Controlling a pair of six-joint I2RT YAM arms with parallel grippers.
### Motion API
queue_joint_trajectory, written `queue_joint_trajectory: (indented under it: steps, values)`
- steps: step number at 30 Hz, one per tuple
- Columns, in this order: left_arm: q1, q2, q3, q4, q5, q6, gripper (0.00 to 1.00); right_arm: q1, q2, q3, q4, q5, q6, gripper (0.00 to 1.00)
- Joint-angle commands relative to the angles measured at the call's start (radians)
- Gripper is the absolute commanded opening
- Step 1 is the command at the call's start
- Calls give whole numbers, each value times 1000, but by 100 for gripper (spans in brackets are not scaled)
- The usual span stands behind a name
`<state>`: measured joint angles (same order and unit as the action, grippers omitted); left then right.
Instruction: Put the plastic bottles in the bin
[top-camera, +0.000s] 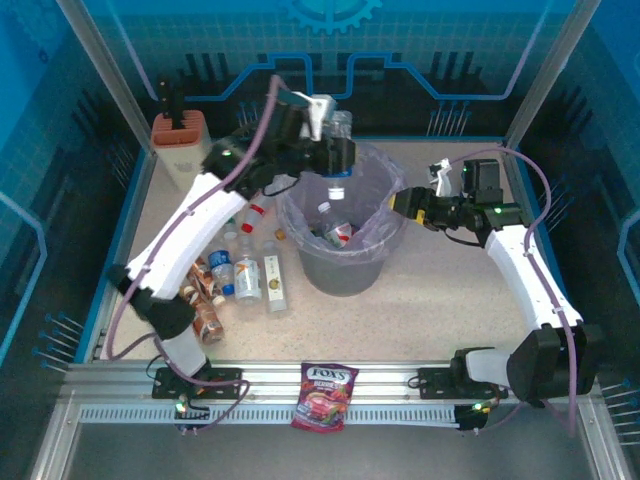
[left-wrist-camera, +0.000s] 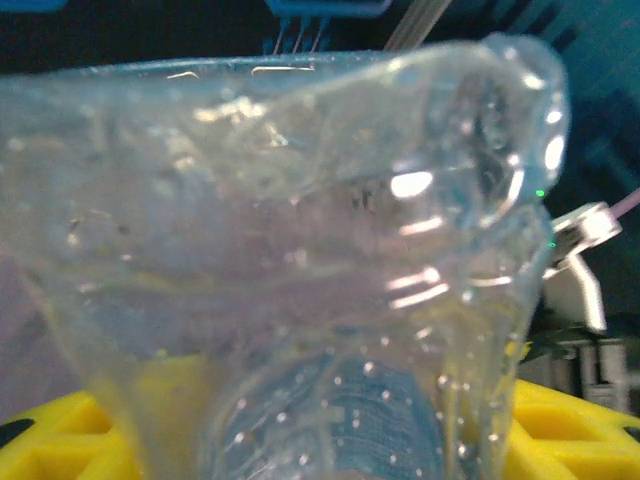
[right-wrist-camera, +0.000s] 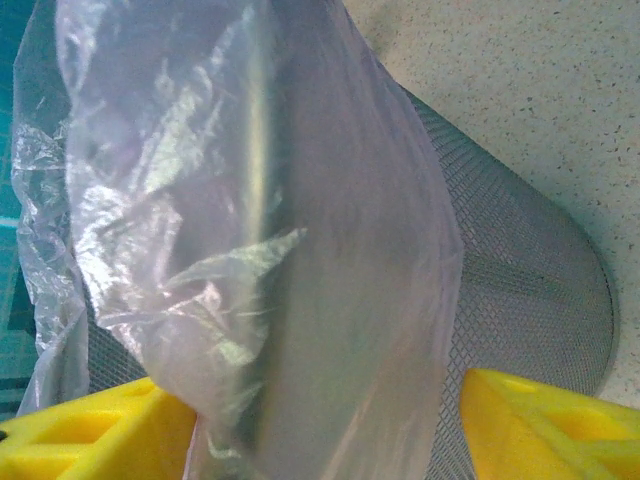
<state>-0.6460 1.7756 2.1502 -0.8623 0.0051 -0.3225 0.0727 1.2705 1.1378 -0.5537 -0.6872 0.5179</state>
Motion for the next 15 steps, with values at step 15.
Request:
queue_joint_trajectory:
  steps: [15]
  values:
    - [-71,138,-239,-20,41,-11,33,28,32,-3,-3,60,-2,71]
